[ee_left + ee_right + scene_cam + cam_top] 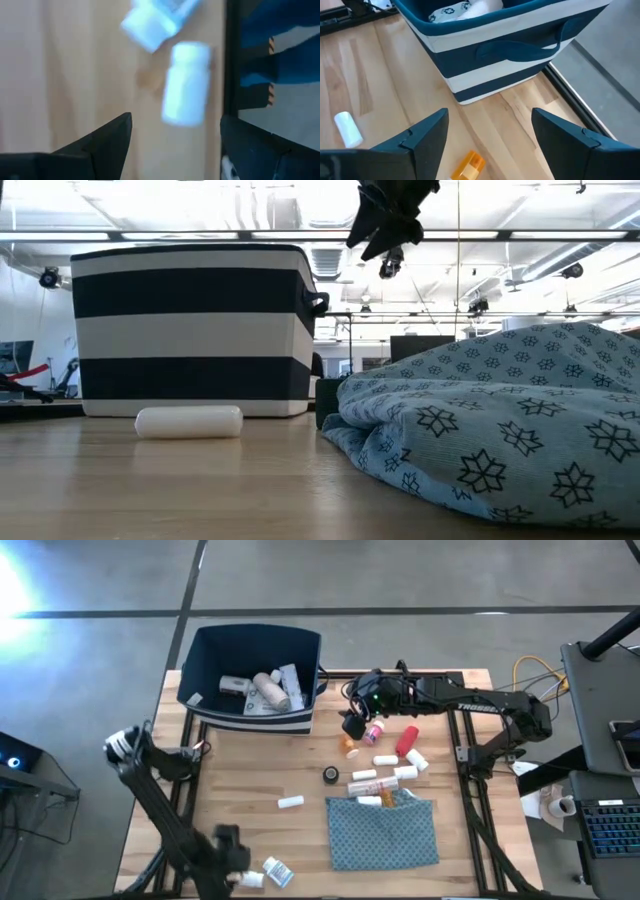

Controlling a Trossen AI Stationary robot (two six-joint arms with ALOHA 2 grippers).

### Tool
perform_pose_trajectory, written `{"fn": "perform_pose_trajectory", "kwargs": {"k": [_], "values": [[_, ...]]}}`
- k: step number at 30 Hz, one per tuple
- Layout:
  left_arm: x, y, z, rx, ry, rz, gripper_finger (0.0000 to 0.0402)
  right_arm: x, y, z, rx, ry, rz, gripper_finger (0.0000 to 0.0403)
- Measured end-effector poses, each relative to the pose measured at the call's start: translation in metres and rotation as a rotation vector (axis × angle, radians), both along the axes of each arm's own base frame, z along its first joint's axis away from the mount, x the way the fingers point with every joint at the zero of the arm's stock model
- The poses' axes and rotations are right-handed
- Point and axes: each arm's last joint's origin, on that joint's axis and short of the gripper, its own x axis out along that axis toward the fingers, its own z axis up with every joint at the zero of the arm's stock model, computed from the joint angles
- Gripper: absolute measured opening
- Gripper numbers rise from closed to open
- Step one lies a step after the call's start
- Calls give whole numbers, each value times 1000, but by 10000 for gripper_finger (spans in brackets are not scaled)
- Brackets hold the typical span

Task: Pick & place medical supplies in basket/bin
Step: Put the white medicine bottle into the blue bin

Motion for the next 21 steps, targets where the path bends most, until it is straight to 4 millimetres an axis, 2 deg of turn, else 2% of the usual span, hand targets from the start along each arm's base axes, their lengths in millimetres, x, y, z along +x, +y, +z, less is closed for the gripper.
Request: {"fn": "perform_pose_trajectory", "kwargs": {"k": [3,8,15,18,21], "values": [[13,-20,-10,47,19,-29,281,0,-1,0,-2,2,-2,275],[25,-38,-23,117,71,-20,281,-1,-3,0,-33,19,24,275],[35,-52,-48,151,101,-13,280,-1,-6,0,-50,29,34,266],[36,-50,-59,174,127,-14,259,-1,-6,0,-62,37,47,263],[34,-45,-64,170,161,-30,209,-2,-6,-1,-64,46,52,262]]}}
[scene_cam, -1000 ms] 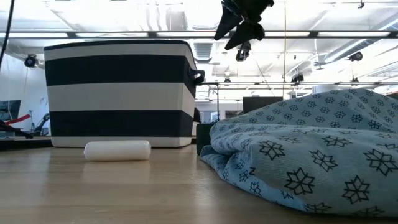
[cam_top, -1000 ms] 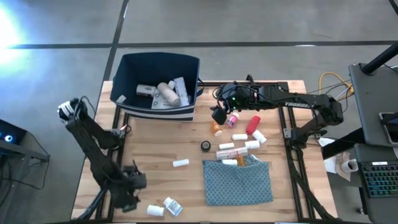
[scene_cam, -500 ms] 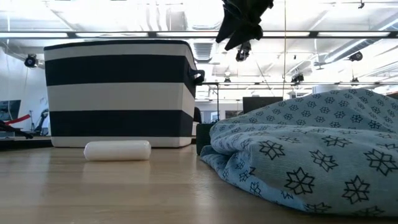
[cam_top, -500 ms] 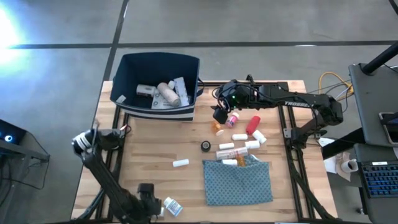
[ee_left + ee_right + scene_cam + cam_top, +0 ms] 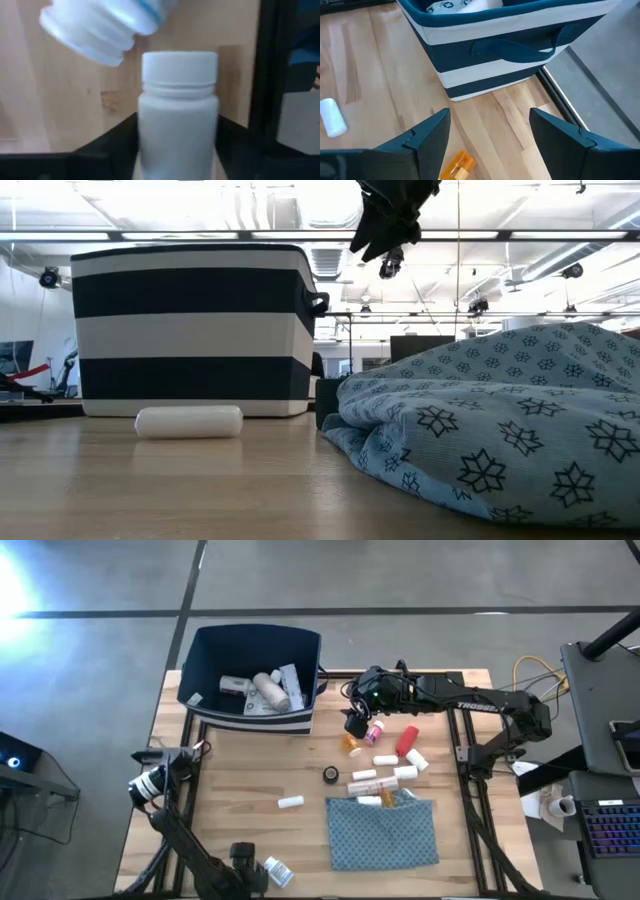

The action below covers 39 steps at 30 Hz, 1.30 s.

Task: Pick & place medical supplies in basket/bin
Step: Put the white medicine bottle into the blue bin

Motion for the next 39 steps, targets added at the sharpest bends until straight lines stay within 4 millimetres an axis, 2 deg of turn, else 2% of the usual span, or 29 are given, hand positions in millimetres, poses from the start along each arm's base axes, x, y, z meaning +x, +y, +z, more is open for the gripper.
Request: {"fn": "perform_pose_trajectory", "kwargs": {"k": [3,7,9,11,14,16,18,21,23,25,27,29,32,35,37,39], "values": [[-4,10,-2,8,24,-10,149,-1,0,1,0,-3,9,262],[-14,39,4,73,90,26,143,-7,4,14,-32,-32,40,255],[-18,58,17,88,106,94,143,-13,5,21,-52,-51,49,250],[-24,77,47,58,80,170,143,-19,3,27,-68,-59,50,246],[-34,107,98,-18,-66,278,143,-29,-1,35,-85,-77,37,241],[-41,137,137,-34,-254,391,143,-35,-4,40,-91,-94,23,238],[-49,174,173,-21,-520,529,143,-40,-6,44,-94,-107,11,237],[-62,231,213,80,-893,758,143,-43,-9,46,-96,-114,-1,237],[-71,265,234,190,-1039,840,143,-44,-9,46,-88,-120,-11,238],[-78,297,249,371,-1104,897,143,-43,-10,46,-82,-122,-18,237],[-80,327,257,533,-1101,960,143,-41,-10,43,-76,-117,-20,235],[-81,357,261,590,-1062,980,143,-35,-12,39,-67,-110,-27,235],[-84,402,257,430,-1026,903,164,-26,-14,29,-36,-85,-44,237],[-93,445,240,234,-967,951,199,-16,-17,17,-7,-54,-63,240],[-95,465,226,120,-923,974,223,-9,-18,9,14,-35,-78,240],[-97,474,218,62,-884,993,244,-5,-19,2,32,-21,-92,239]]}}
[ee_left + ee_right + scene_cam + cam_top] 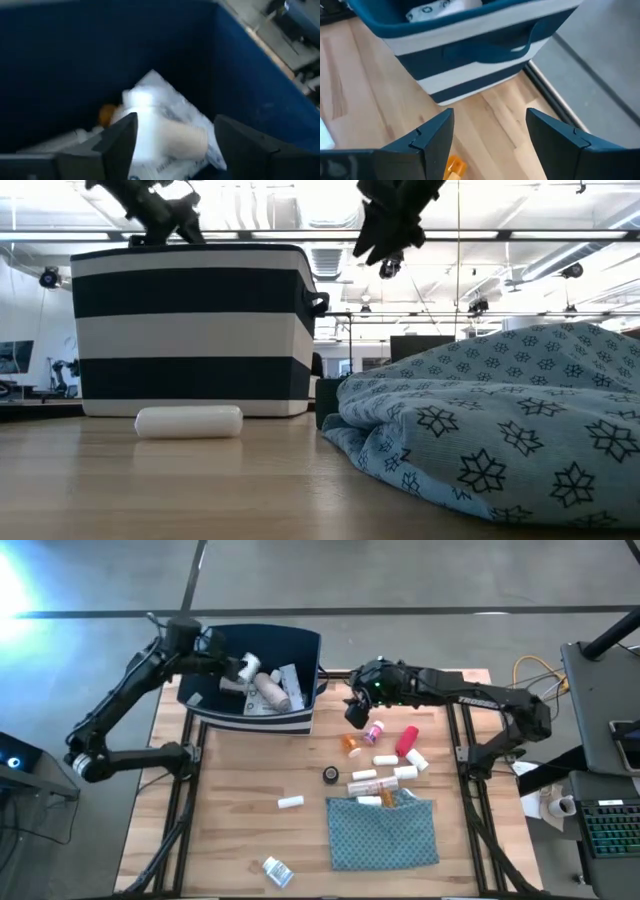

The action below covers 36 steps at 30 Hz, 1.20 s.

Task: Pick & place medical supplies in basket/bin
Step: Put the white medicine bottle into the blue bin, then put the blue medicine bottle into the blue bin

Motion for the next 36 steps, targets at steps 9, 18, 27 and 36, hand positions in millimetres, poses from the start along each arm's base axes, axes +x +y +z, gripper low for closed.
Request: {"fn": "perform_pose_trajectory", "kwargs": {"k": [9,18,27,36], "values": [[-12,-68,44,224,-4,-391,274,-7,3,-9,67,89,-44,242],[-16,-143,11,-241,-34,-572,243,4,-1,-17,26,122,91,237],[44,-247,-55,-318,104,-769,186,19,-2,-49,103,263,214,235],[90,-327,-115,-477,57,-824,185,21,2,-53,85,304,332,228]]}}
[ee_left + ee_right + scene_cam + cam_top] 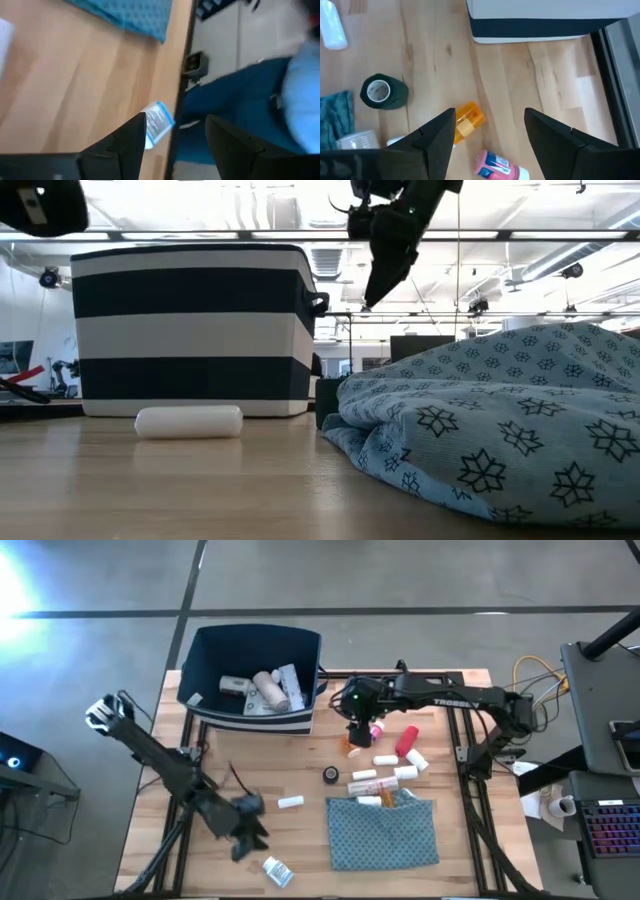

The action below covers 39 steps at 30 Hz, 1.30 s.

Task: Pick & place medical supplies in basket/bin
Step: Put the blue medicine bottle into the blue bin

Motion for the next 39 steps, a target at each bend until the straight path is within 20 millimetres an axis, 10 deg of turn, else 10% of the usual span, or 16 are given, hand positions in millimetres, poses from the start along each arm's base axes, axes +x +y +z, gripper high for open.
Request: {"fn": "perform_pose_trajectory", "kwargs": {"k": [18,27,39], "values": [[92,-89,-64,610,225,-564,268,-12,3,6,-15,54,45,228],[93,-93,-33,581,197,-587,281,-12,1,6,-29,54,65,228],[66,-105,-64,607,233,-630,282,-9,-1,7,-29,10,42,228]]}}
